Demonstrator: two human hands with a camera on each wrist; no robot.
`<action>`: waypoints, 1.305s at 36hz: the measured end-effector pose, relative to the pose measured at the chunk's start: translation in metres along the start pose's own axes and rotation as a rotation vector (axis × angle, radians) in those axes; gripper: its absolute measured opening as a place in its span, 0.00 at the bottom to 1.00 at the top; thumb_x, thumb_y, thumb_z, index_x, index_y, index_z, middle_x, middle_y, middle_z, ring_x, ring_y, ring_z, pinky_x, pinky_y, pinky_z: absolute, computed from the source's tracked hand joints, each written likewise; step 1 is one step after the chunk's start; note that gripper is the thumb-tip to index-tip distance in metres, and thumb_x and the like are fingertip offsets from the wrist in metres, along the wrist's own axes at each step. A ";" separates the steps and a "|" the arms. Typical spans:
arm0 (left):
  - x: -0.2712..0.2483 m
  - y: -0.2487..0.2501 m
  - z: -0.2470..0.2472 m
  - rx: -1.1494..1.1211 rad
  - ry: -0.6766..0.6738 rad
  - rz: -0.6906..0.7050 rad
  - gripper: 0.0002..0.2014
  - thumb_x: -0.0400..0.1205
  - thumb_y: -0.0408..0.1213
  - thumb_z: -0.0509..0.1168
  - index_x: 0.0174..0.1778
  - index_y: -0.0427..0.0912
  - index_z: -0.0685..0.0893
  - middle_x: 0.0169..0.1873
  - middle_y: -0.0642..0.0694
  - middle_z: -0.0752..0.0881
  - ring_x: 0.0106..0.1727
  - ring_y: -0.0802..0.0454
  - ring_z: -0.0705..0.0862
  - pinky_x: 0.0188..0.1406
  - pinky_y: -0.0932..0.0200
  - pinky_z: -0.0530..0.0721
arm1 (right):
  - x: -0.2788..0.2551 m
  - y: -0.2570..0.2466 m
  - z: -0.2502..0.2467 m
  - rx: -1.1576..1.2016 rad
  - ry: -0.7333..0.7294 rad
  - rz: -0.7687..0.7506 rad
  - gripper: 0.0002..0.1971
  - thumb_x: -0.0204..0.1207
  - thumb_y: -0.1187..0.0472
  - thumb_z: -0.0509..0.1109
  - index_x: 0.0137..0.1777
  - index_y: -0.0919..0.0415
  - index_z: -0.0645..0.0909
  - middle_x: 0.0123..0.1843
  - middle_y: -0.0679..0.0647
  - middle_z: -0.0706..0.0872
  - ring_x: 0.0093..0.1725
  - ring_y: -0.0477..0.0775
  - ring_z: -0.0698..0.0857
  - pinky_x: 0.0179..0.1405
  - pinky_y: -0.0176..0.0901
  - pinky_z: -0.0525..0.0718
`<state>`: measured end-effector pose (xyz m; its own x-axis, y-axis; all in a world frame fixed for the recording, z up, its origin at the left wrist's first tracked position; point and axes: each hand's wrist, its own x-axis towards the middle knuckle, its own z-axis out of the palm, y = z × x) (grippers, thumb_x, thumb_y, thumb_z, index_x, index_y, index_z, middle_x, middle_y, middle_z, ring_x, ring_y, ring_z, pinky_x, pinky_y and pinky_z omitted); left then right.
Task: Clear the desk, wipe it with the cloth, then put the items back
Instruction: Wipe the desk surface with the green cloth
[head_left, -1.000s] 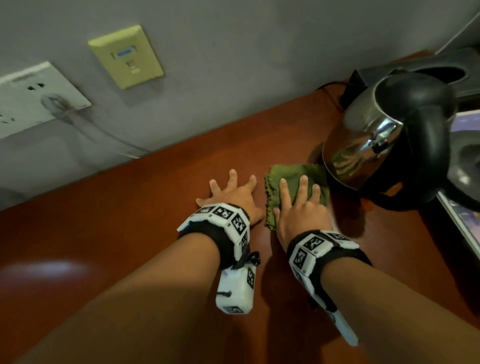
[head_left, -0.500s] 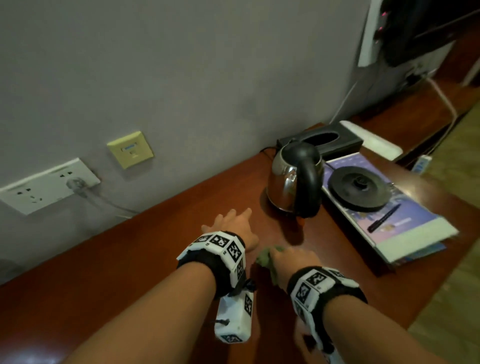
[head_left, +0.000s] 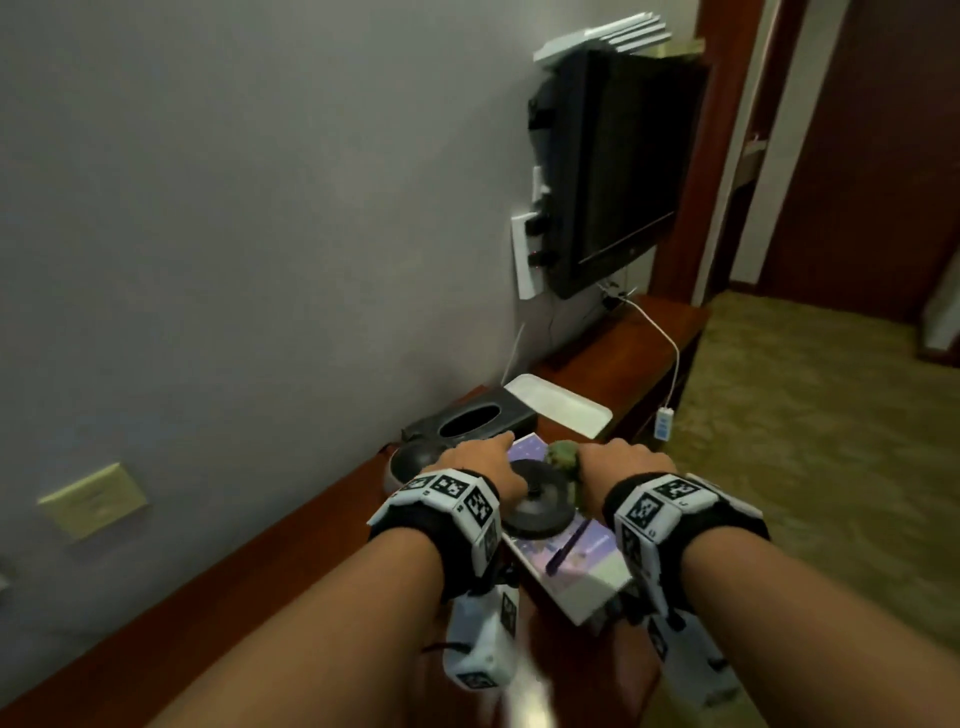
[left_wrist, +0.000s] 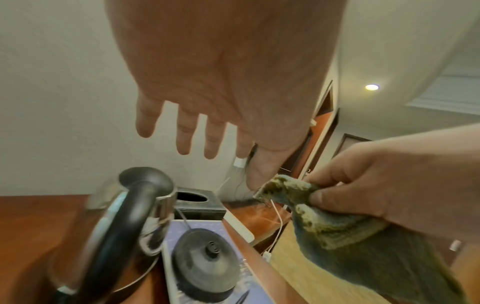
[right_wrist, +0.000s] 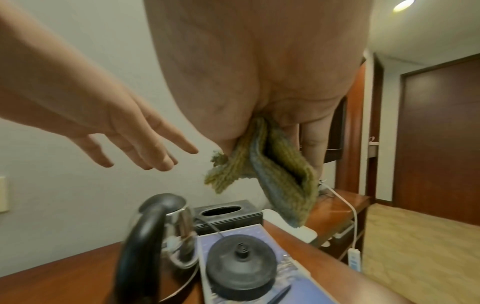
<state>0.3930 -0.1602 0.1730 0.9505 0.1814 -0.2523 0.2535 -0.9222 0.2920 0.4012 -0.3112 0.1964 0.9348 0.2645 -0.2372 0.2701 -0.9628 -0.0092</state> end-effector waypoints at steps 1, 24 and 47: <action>0.007 0.014 -0.001 0.004 -0.004 0.011 0.37 0.77 0.49 0.64 0.83 0.63 0.58 0.78 0.47 0.72 0.75 0.40 0.74 0.71 0.46 0.75 | 0.006 0.014 -0.002 0.008 0.000 0.022 0.16 0.80 0.56 0.62 0.67 0.53 0.78 0.65 0.57 0.82 0.64 0.62 0.82 0.52 0.50 0.75; 0.206 0.142 0.027 -0.025 0.050 -0.261 0.35 0.77 0.46 0.64 0.81 0.59 0.63 0.72 0.44 0.76 0.70 0.38 0.76 0.65 0.38 0.79 | 0.246 0.195 -0.010 -0.138 -0.112 -0.171 0.21 0.79 0.58 0.63 0.72 0.48 0.73 0.64 0.57 0.82 0.63 0.61 0.81 0.54 0.53 0.77; 0.373 0.124 -0.021 -0.105 0.086 -0.540 0.28 0.79 0.44 0.63 0.77 0.55 0.69 0.73 0.45 0.75 0.72 0.39 0.73 0.68 0.39 0.74 | 0.491 0.145 -0.038 -0.153 -0.072 -0.450 0.24 0.83 0.44 0.56 0.78 0.48 0.66 0.77 0.57 0.71 0.71 0.63 0.76 0.65 0.52 0.74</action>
<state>0.7827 -0.1998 0.1346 0.6906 0.6501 -0.3171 0.7212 -0.6522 0.2337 0.9082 -0.3185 0.1152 0.7004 0.6433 -0.3091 0.6802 -0.7329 0.0159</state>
